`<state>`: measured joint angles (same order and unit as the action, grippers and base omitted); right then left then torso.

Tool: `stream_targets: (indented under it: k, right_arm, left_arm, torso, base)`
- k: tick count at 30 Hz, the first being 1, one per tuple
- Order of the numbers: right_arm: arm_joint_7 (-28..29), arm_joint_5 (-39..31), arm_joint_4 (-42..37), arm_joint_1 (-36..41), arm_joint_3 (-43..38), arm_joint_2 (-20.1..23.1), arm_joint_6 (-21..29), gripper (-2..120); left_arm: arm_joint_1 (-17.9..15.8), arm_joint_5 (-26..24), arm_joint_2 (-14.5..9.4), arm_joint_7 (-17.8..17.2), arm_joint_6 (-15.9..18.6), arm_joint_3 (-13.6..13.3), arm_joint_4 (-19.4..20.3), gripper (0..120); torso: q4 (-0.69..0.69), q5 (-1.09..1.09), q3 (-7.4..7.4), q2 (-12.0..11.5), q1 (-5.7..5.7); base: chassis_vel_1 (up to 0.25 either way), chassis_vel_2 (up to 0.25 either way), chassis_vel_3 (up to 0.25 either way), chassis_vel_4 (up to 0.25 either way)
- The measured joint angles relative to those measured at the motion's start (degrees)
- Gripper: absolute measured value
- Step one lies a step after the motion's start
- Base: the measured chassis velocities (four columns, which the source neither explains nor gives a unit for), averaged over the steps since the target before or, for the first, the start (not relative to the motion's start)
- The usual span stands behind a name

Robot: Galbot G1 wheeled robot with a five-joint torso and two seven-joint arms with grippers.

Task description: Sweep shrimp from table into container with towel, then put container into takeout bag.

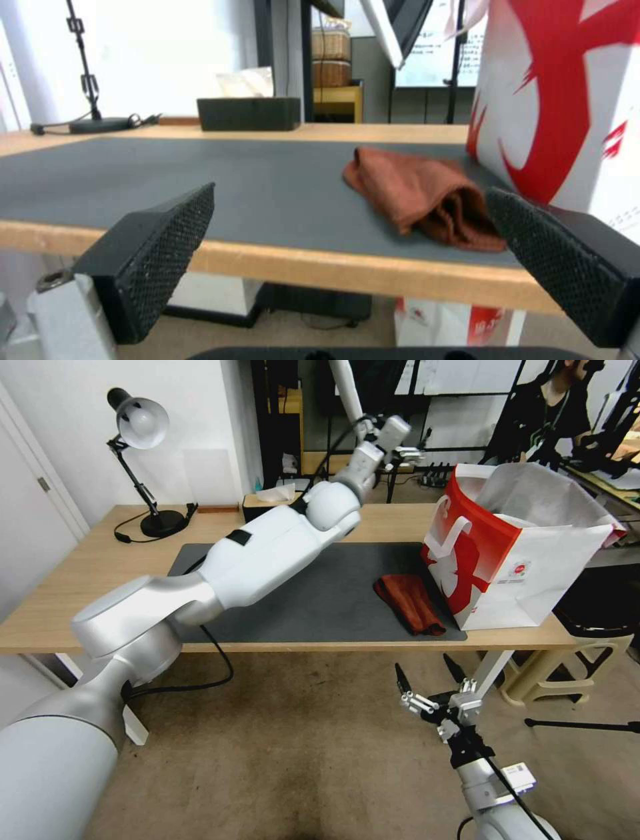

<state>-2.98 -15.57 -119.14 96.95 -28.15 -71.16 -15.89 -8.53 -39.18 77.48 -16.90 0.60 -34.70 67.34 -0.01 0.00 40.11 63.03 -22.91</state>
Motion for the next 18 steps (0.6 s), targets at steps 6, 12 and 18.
stream_targets:
  k: [6, 12, 18]
  right_arm:
    - [0.58, -1.21, -1.16, -0.72, -0.74, 0.03, 1.0, 100]
    - [1.07, -1.46, -1.94, -1.93, -0.99, -0.56, 1.76, 100]
    - [1.24, -1.84, -3.05, -2.06, -1.63, -0.81, 2.2, 100]
  left_arm:
    - [5.41, -0.44, -5.6, 0.86, 0.23, 3.24, 4.86, 100]
    - [10.92, 1.25, -10.23, 1.64, -0.8, 7.61, 10.41, 100]
    - [20.65, 2.19, -19.3, 1.53, -1.99, 14.91, 20.39, 100]
  torso:
    - [0.04, -0.02, 0.0, 0.0, 0.0]
    - [-0.01, -0.01, 0.0, 0.0, 0.0]
    - [0.03, -0.03, -0.01, 0.0, 0.0]
  base:
    - [0.0, 0.0, 0.0, 0.0]
    - [0.0, 0.0, 0.0, 0.0]
    - [0.0, 0.0, 0.0, 0.0]
